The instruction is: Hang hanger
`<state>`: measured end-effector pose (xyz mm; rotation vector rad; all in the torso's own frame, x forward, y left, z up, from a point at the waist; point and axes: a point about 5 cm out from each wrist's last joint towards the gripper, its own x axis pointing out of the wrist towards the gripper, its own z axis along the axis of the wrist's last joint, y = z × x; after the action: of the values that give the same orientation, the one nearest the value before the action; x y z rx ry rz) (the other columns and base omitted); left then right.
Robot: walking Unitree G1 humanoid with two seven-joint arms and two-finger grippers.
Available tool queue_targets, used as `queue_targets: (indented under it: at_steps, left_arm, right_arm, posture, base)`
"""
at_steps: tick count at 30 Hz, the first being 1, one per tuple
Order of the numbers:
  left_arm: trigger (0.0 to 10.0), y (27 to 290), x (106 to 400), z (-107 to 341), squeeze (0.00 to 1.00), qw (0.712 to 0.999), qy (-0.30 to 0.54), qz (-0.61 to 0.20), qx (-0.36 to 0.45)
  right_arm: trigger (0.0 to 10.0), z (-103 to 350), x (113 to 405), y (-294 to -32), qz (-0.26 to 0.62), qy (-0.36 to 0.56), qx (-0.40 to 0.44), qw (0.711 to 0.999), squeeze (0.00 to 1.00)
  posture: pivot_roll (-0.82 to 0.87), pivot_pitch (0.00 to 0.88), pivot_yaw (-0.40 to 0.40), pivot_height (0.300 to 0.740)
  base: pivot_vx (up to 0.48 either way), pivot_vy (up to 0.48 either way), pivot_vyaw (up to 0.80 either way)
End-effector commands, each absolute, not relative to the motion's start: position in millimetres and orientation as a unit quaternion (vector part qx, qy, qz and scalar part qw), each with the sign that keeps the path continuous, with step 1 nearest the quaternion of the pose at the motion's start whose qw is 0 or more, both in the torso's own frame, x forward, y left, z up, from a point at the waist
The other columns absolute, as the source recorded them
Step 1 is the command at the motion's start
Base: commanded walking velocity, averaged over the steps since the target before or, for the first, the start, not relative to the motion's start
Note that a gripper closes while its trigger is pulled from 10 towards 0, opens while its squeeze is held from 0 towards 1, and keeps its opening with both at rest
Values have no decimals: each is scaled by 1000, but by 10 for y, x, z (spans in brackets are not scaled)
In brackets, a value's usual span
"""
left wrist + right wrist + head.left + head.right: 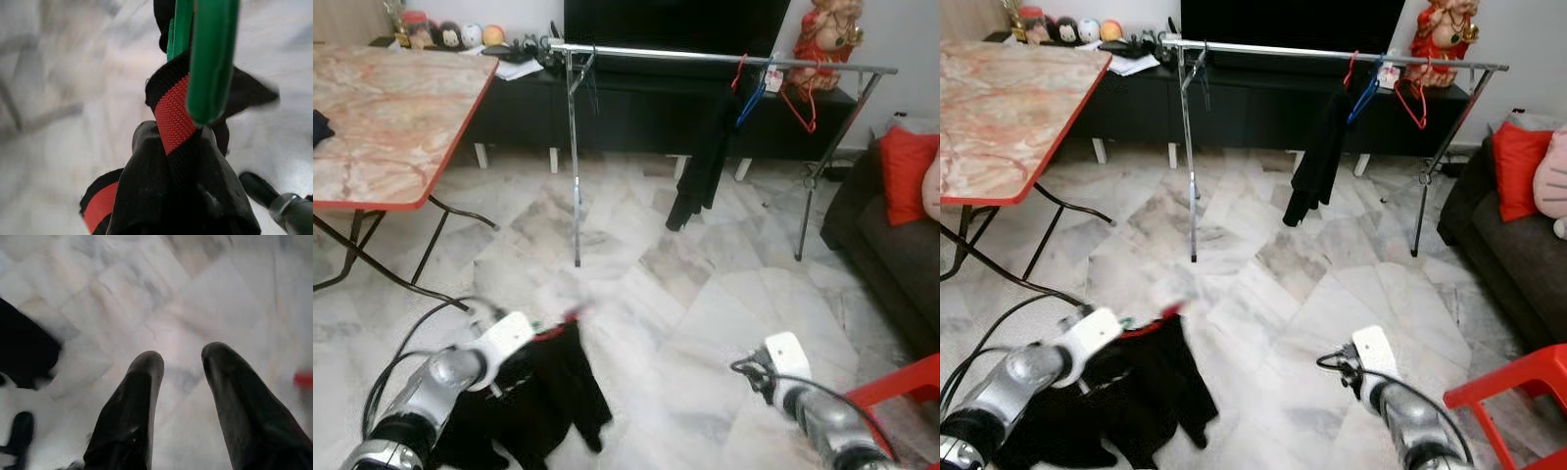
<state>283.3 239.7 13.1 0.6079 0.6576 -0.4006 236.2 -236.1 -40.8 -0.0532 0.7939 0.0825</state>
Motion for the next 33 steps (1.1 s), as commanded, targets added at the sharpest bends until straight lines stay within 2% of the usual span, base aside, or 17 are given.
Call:
queue_targets:
  at_steps: [1, 3, 6, 16, 30, 33]
  left_arm:
    - [10000, 2484, 2653, -67, 0, 884, 357, -145, 266]
    - [10000, 2522, 2570, -148, 0, 881, 372, -124, 264]
    - [10000, 2547, 2266, -411, 0, 881, 421, -56, 209]
    - [10000, 2461, 1741, -763, 0, 854, 493, -10, 167]
    - [10000, 2448, 1598, -834, 0, 852, 505, 32, 132]
    - [10000, 2464, 1619, -822, 0, 856, 501, 50, 118]
  right_arm:
    - [10000, -507, 2225, -2370, 11, 407, -10, 913, 0]
    - [10000, -554, 2160, -2361, 0, 417, -8, 909, 0]
    - [10000, -702, 1915, -2343, -35, 444, 14, 895, 0]
    - [10000, -884, 1525, -2326, -83, 474, 46, 875, 0]
    - [10000, -1014, 1265, -2126, -57, 503, 66, 860, 0]
    - [10000, -1079, 1079, -2101, -66, 533, 61, 841, 0]
  posture:
    - [-28, 0, -97, 740]
    - [-31, 0, -94, 740]
    - [-30, 0, -84, 740]
    - [-37, 0, -67, 740]
    - [-38, 0, -52, 740]
    - [-38, 0, -51, 740]
  base:
    - [0, 0, 0]
    - [0, 0, 0]
    - [0, 0, 0]
    - [0, 0, 0]
    - [0, 0, 0]
    - [0, 0, 0]
